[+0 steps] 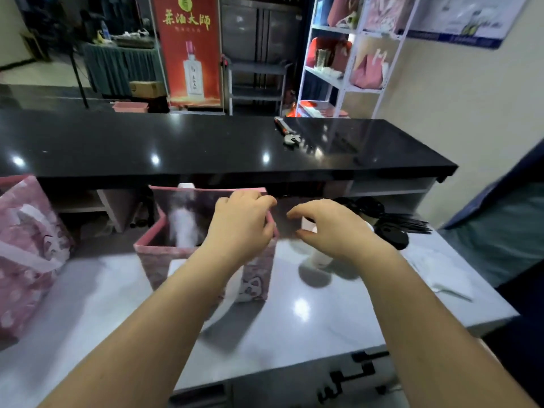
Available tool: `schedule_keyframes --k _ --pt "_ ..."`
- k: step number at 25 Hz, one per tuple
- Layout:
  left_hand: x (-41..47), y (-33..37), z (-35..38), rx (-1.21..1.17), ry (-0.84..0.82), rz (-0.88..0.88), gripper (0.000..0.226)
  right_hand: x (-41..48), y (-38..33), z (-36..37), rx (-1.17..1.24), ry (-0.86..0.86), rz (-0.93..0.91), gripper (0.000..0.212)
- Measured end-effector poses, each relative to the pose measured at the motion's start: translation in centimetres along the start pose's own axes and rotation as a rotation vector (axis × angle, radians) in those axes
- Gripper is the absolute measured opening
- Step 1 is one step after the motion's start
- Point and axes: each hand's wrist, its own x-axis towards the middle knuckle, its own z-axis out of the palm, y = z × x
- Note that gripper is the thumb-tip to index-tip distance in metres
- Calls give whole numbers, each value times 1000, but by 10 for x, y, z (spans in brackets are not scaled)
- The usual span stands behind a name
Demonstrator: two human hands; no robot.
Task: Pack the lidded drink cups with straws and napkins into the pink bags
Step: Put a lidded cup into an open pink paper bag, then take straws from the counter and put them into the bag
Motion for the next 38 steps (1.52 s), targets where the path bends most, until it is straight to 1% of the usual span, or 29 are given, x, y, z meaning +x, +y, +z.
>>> schedule_keyframes --k 3,6,8,10,12,14,16,18,22,26,29,32,35,38 --pt "5 75 25 -18 -66 30 43 -60 54 -9 -29 42 152 33" --pt "-2 147 54 -30 -123 69 39 -123 102 -14 1 97 234 30" --pt "-13 193 79 -53 -160 94 38 -169 136 -10 42 121 311 33" --pt "-27 234 107 -74 -222 98 41 -212 167 5 75 157 411 39" --pt "-46 267 138 -80 -322 88 44 -248 191 28 102 152 476 40" --pt "-65 294 166 -88 -410 88 44 -278 208 50 117 92 511 40" --pt "-77 317 186 -105 -452 97 44 -302 223 65 126 54 539 40" --pt "-79 331 196 -109 -450 114 43 -315 236 73 137 66 567 40" --pt "-65 337 209 -111 -392 110 39 -312 256 81 181 99 576 38" --pt "-26 335 240 -120 -376 35 39 -284 292 86 197 111 618 33" --pt "18 341 267 -134 -305 -26 40 -248 329 80 172 116 631 29" --pt "69 351 292 -171 -337 1 41 -204 375 63 121 80 671 30" --pt "113 362 312 -211 -395 84 43 -170 413 51 96 111 711 31" --pt "142 368 326 -191 -430 77 45 -152 433 52 118 74 707 31"
